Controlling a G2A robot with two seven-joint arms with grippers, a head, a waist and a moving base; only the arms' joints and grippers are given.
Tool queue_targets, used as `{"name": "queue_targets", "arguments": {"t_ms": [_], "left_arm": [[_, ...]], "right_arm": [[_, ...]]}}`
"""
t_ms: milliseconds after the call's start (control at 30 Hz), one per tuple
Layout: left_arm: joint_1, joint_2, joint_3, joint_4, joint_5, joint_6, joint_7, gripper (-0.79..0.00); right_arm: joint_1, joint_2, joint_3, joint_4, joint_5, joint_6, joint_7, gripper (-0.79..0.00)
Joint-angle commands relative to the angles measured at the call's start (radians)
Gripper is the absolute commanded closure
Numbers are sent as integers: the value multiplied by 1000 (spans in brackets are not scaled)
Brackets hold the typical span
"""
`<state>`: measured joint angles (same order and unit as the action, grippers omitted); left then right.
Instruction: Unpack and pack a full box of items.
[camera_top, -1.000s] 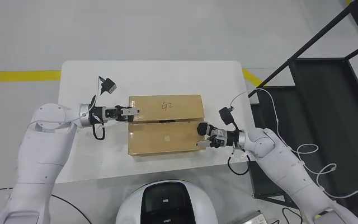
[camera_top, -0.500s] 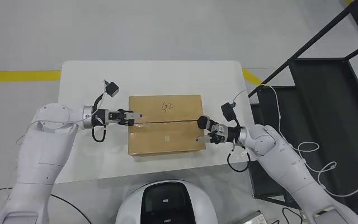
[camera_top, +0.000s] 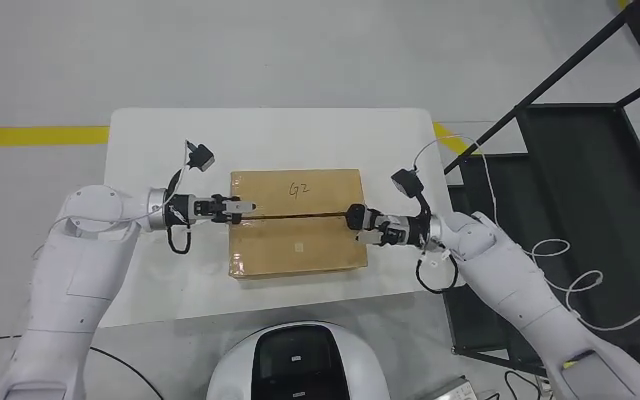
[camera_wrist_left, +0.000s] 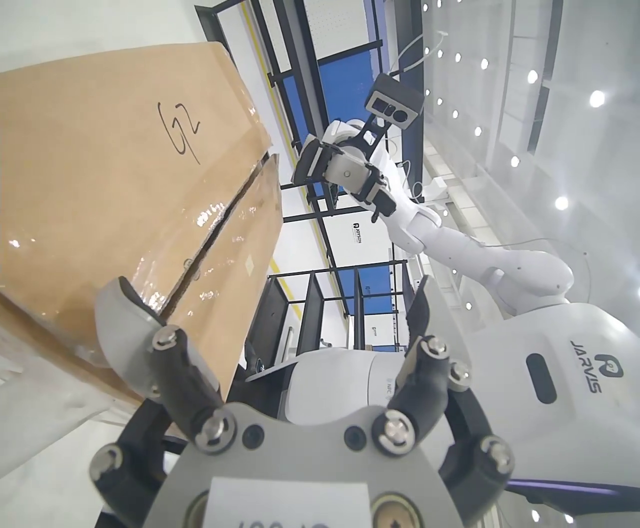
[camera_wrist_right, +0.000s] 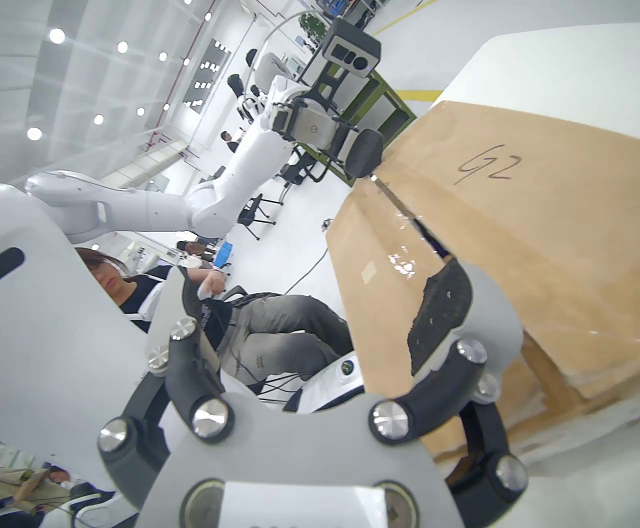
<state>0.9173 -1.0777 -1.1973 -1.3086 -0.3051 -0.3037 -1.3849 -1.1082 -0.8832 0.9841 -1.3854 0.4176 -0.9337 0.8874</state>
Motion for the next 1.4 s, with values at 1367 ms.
{"name": "queue_targets", "arguments": {"t_ms": [1367], "left_arm": [[21,6,-11,-11,20,16,82,-785]], "right_arm": [[73,-35,-16,56,85,536,14,-785]]}}
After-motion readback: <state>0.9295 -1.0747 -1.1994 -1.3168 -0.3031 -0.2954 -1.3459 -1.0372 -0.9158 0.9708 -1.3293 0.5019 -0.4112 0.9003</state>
